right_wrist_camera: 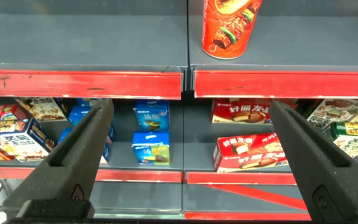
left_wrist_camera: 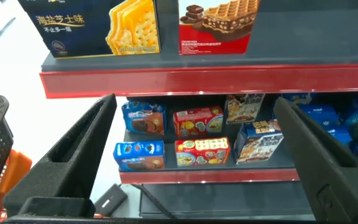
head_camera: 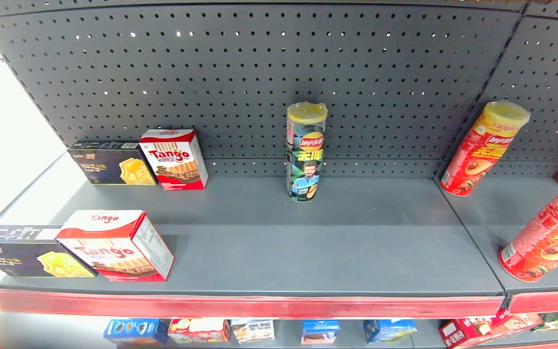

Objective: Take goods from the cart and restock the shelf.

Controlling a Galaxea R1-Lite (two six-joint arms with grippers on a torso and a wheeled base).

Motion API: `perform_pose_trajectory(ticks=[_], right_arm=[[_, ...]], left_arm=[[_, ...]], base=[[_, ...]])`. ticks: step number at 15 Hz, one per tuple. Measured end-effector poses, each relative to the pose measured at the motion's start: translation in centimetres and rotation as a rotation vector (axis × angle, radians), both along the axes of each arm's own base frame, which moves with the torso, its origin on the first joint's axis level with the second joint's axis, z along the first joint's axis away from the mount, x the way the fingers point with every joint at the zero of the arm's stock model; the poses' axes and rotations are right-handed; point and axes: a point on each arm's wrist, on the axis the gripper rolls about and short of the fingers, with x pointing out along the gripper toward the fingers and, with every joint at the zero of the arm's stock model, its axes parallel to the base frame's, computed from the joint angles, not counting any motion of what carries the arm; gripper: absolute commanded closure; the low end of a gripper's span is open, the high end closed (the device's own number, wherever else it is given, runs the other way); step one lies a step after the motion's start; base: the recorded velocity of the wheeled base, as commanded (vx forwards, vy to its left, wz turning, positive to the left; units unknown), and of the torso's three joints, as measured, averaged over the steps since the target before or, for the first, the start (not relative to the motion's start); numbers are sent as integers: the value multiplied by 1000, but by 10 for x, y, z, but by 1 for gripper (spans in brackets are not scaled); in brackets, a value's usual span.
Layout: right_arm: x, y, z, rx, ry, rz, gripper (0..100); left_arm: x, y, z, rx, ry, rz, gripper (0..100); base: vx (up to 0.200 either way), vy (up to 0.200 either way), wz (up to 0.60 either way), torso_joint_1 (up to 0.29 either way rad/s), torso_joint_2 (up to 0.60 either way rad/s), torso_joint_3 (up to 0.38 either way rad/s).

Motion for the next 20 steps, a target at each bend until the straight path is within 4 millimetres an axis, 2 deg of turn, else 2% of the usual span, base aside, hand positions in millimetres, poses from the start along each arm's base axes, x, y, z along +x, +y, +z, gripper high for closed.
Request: perform_pose_trajectory(ticks=[10,20], right_arm=[[0,0,0,1,-2,-1,0],[0,0,0,4,1,-2,0]], left_arm=[[0,0,0,0,1,1,0],[0,0,0,2,1,-2,0]], base=[[0,0,600,2,2,2],[0,0,0,0,0,0]])
